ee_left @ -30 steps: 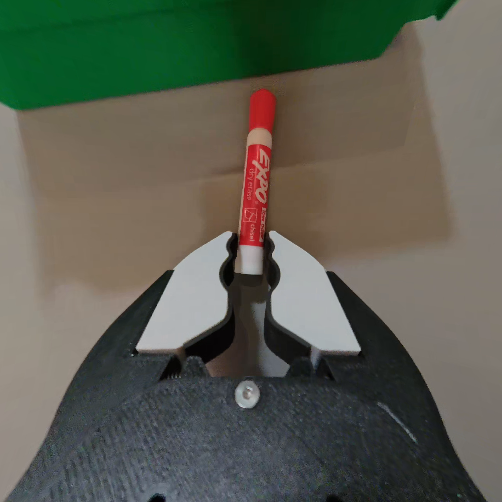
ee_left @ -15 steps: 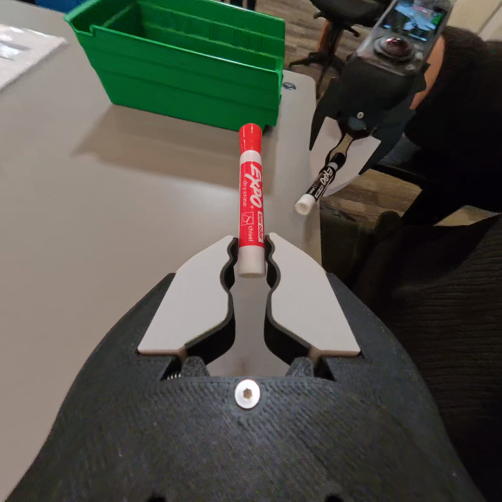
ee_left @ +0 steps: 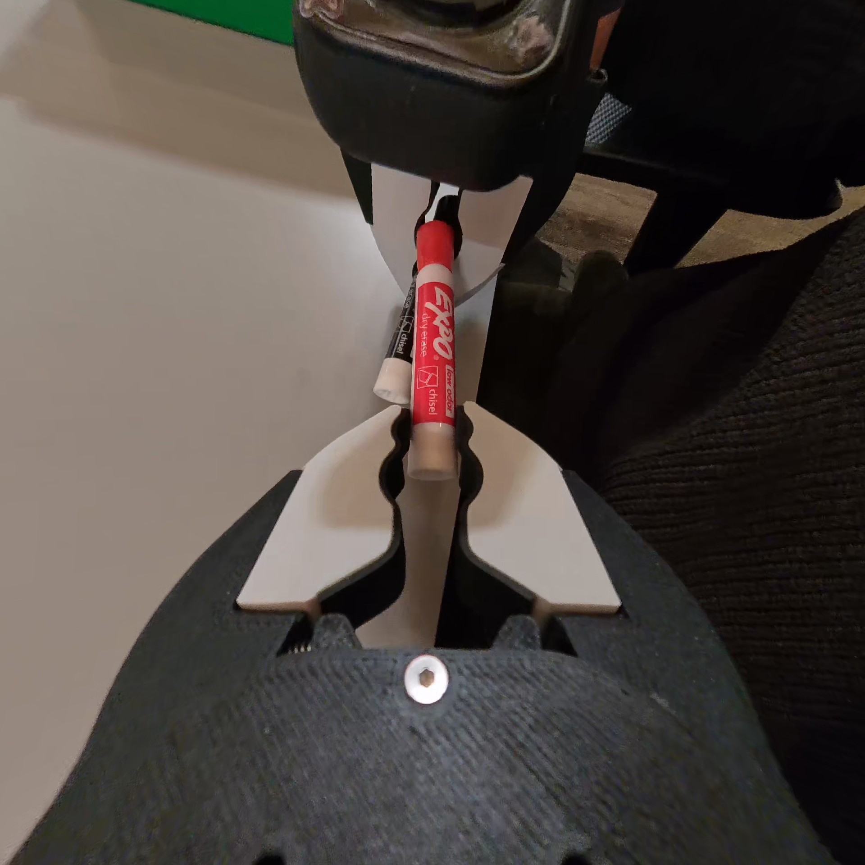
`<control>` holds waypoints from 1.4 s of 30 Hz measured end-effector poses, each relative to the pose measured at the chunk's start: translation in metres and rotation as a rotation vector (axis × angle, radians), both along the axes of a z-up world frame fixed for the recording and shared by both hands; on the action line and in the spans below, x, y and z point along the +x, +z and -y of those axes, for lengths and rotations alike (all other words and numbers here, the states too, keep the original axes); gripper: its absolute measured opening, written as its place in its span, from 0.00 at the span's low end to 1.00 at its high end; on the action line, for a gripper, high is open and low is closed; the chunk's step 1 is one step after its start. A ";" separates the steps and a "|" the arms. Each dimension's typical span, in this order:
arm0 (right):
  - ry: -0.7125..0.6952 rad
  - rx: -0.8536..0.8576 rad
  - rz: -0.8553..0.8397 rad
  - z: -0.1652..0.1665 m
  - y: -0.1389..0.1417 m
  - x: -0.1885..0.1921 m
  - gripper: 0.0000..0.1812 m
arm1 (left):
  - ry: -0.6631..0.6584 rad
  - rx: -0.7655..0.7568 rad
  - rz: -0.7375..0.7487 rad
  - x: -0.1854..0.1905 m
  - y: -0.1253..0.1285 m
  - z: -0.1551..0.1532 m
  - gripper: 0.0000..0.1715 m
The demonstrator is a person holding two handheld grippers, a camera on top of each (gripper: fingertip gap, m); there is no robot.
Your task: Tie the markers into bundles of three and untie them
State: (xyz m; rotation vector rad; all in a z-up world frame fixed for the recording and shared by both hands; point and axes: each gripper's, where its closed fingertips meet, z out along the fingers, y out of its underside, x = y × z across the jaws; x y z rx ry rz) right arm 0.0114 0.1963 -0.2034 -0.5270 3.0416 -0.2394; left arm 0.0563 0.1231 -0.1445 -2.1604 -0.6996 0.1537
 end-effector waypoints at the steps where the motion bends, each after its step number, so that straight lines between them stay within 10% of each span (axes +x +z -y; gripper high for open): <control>1: 0.016 0.012 -0.015 0.002 0.000 0.000 0.08 | 0.006 -0.008 0.007 0.002 -0.001 0.001 0.11; 21: 0.110 -0.008 0.042 0.028 0.021 0.034 0.08 | 0.005 0.129 -0.051 0.004 0.011 -0.009 0.12; 27: 0.044 -0.008 0.054 0.021 0.022 0.022 0.08 | 0.039 0.108 -0.069 -0.006 0.001 -0.004 0.40; 42: 0.011 -0.014 0.067 0.013 0.024 0.020 0.08 | 0.057 0.193 -0.079 -0.013 0.007 -0.010 0.14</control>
